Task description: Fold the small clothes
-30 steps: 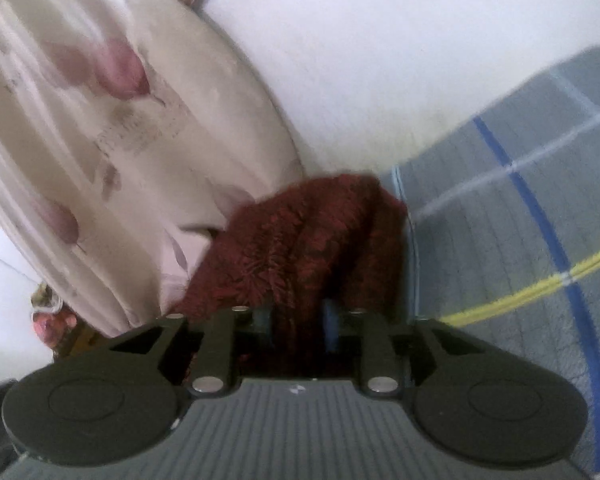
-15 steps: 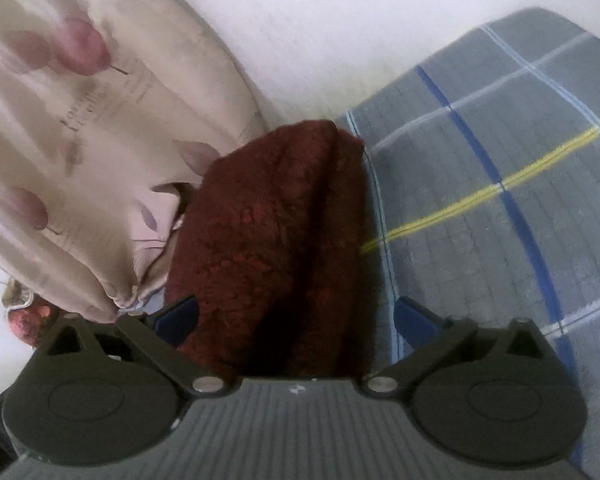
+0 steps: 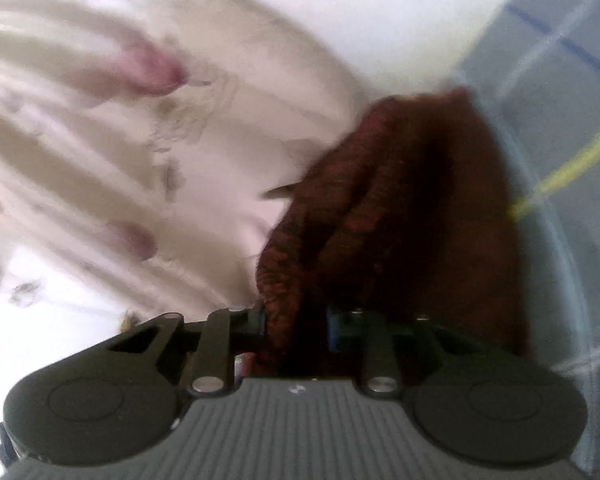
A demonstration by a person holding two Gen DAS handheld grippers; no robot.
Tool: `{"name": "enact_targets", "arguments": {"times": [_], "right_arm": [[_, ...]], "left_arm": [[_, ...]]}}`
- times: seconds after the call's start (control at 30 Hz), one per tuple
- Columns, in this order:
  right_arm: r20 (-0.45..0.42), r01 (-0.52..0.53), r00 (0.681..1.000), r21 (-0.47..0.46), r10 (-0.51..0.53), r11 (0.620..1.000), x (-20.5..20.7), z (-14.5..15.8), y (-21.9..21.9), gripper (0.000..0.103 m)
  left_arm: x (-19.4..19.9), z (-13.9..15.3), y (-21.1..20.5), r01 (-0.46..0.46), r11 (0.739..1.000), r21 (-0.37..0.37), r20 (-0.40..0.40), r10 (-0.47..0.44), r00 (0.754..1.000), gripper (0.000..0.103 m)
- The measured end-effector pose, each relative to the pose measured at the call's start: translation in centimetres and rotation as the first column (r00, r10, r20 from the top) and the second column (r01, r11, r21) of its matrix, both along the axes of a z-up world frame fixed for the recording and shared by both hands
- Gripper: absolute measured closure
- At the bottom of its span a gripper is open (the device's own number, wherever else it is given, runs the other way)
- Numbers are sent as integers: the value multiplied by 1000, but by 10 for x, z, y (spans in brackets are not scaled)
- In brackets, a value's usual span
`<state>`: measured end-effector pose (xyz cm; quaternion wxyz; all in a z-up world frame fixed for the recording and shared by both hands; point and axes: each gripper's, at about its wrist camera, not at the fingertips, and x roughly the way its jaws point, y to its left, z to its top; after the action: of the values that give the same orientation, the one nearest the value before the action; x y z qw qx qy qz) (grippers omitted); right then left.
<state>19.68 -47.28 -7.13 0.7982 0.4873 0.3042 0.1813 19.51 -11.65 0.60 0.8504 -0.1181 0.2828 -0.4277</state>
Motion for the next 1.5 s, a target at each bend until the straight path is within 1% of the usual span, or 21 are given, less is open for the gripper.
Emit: {"name": "enact_targets", "arguments": {"times": [0.1, 0.27, 0.37, 0.43, 0.53, 0.57, 0.6, 0.63, 0.67, 0.73, 0.77, 0.87, 0.97, 1.07, 1.1, 1.13, 1.17, 1.2, 1.33, 1.43, 1.5], "right_arm": [[-27, 26, 999, 30, -25, 999, -13, -22, -17, 76], [50, 12, 999, -62, -9, 998, -27, 5, -18, 76], [16, 3, 1000, -130, -1, 992, -18, -6, -21, 77], [-8, -10, 1000, -99, 9, 995, -15, -21, -24, 78], [-8, -23, 1000, -82, 23, 996, -16, -24, -22, 77], [-5, -28, 1000, -87, 28, 996, -16, -21, -22, 75], [0, -35, 999, -103, 35, 994, -16, -17, -22, 70], [7, -37, 999, -114, 38, 993, -16, -11, -22, 60], [15, -31, 999, -131, 34, 991, -15, -2, -23, 56], [62, -8, 998, -208, 21, 978, -12, 23, -24, 45], [91, 5, 996, -257, 19, 966, -8, 37, -25, 44], [97, 15, 995, -284, 14, 959, 22, 57, -32, 38], [17, 1, 1000, -295, 4, 955, 64, 49, -35, 38], [-43, -31, 999, -212, 22, 977, 95, 29, -33, 38], [-46, -33, 999, -179, 25, 983, 101, 22, -31, 38], [-45, -38, 999, -167, 30, 985, 105, 18, -30, 47], [-41, -36, 999, -184, 29, 982, 107, 17, -27, 60], [-33, -31, 999, -220, 24, 975, 107, 19, -24, 80], [64, 9, 998, -345, 14, 939, 89, 37, -25, 82], [37, 18, 999, -419, -3, 908, 83, 32, -34, 83], [8, 9, 1000, -398, -6, 917, 84, 17, -38, 84]], "left_arm": [[-4, -1, -4, 23, 1000, 3, 13, -23, 1000, 4], [-6, 2, -13, 46, 999, 0, 48, -46, 998, 4], [-3, -3, -18, 49, 999, -14, 27, -49, 998, 4], [-1, -6, -19, 41, 998, -39, 17, -40, 999, 4], [3, -9, -24, 67, 996, -67, 2, -67, 998, 4], [5, -10, -28, 74, 995, -61, 1, -74, 997, 4], [6, -12, -32, 83, 995, -54, -1, -83, 997, 4], [8, -14, -35, 87, 995, -50, -1, -88, 996, 4], [9, -15, -38, 90, 995, -47, 0, -90, 996, 4], [10, -17, -41, 97, 994, -51, -8, -98, 995, 4], [11, -17, -41, 98, 994, -57, -11, -98, 995, 4], [11, -19, -43, 98, 994, -56, -13, -99, 995, 4], [12, -22, -46, 97, 995, -34, -13, -98, 995, 4], [12, -24, -48, 102, 994, -26, -18, -102, 995, 4], [11, -24, -49, 101, 995, -19, -12, -101, 995, 4], [11, -24, -49, 101, 995, -16, -8, -101, 995, 4], [10, -24, -49, 104, 994, -16, -5, -104, 995, 4], [10, -24, -50, 107, 994, -13, -5, -107, 994, 4], [14, -24, -55, 123, 992, -14, -14, -123, 992, 4], [19, -27, -63, 131, 991, -6, -2, -131, 991, 4], [20, -31, -70, 132, 991, 28, 9, -133, 991, 4]]}}
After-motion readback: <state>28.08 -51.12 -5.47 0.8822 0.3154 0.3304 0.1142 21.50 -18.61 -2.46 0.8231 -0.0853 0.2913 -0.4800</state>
